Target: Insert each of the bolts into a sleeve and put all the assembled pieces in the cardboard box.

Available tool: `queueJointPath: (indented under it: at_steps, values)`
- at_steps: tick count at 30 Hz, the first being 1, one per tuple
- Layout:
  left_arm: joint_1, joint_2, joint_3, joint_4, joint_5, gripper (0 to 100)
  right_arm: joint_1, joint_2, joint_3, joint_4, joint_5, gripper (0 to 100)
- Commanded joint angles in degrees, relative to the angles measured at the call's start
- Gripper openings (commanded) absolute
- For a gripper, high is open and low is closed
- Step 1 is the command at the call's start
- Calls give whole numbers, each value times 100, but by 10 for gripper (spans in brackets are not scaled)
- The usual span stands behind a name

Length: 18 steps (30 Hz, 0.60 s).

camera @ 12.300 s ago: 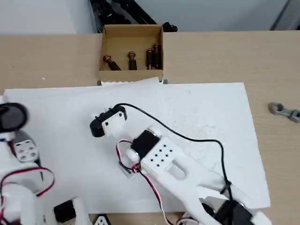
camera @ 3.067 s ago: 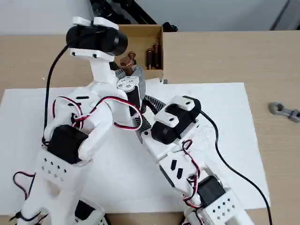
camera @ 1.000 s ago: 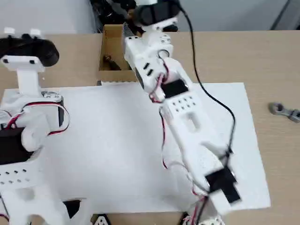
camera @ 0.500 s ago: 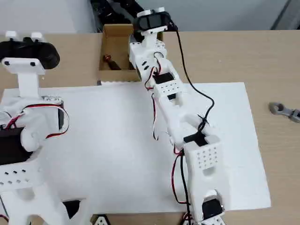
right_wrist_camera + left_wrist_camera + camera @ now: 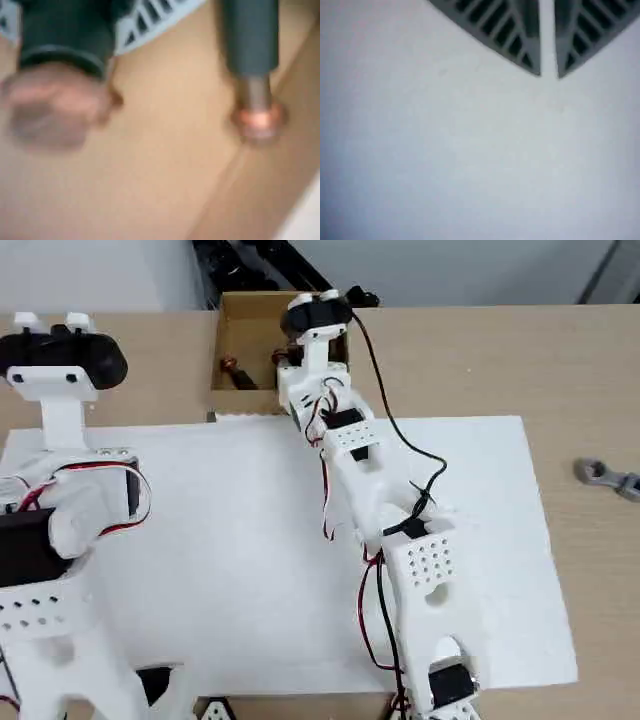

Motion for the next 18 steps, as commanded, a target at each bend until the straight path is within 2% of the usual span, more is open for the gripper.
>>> queueJointPath:
  at_steps: [1,3,13,15,18]
  values:
    - [-18,-70,-22,26,0,6,57,-198,-334,391,-26,184]
    - [-18,-70,-22,26,0,6,57,-303,-334,611,-53,209]
    - [-26,-70,-22,26,-9,6,57,-1349,-334,1851,-62,207]
    - [-26,-70,-22,26,-9,6,57,-1719,-334,2281,-62,162]
    - [-26,-70,-22,26,-9,6,66,-2352,-334,2905,-62,7]
